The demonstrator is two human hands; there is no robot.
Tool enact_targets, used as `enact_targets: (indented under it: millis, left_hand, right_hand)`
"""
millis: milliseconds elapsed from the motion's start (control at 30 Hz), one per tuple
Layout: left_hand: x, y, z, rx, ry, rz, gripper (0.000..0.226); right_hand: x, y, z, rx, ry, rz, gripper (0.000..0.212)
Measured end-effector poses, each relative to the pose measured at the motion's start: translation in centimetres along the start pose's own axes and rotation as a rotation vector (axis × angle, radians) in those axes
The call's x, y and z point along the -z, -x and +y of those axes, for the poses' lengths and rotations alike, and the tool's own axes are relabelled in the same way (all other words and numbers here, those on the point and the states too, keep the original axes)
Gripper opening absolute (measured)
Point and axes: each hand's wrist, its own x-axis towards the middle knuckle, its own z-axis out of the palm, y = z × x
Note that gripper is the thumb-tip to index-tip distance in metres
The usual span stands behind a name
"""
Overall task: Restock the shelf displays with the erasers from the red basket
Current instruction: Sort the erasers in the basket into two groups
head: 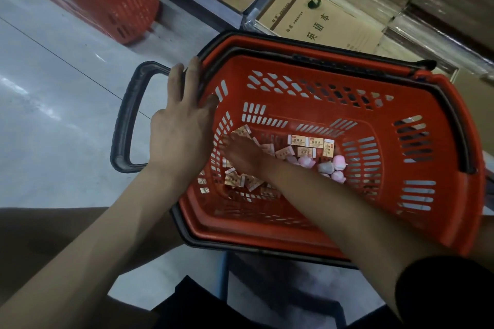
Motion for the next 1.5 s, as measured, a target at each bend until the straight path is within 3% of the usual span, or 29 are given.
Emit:
enact_targets:
  millis: [200,467,733,900,1033,1233,1300,1400,1500]
  left_hand:
    - [0.4,0.1,0.2,-0.005,0.018,-0.014,0.036]
    - [0.8,0.2,0.3,-0.021,0.06,-0.041,0.034]
    - [0.8,0.0,0.7,-0.03,0.053,-0.045,0.031]
    - [0.8,0.1,0.8,-0.022,0.052,-0.045,0.035]
    - [1.1,0.1,0.9,-0.03,0.067,-0.044,0.035]
    - [1.2,0.1,1.1,-0.025,0.07,-0.05,0.033]
    - [1.1,0.0,1.1,-0.024,0.063,-0.052,0.031]
    - [1.0,0.0,1.2,-0.018,0.059,-0.051,0.029]
    - [1.0,0.0,1.4,-0.011,0.057,-0.047,0.028]
  right_hand:
    - [-0.4,4.9,1.9,-0.114,-0.012,-0.067,0.052]
    - [-2.2,16.4,6.8,-0.321,-0.023,-0.262,0.051]
    - [-3.5,20.4,5.2,-0.163,-0.013,-0.447,0.039]
    - [-2.8,20.0,4.4,-0.2,0.008,-0.366,0.032]
    - [-1.6,18.5,5.8,-0.491,-0.148,-0.163,0.038]
    - [-1.6,14.7,8.7,-1.411,-0.571,-0.106,0.083]
    - [-2.3,14.0,9.3,-1.503,-0.612,-0.126,0.085]
    - [-3.8,12.3,9.5,-1.509,-0.556,-0.159,0.072]
    - [-3.0,9.0,7.7,-1.506,-0.634,-0.13,0.08]
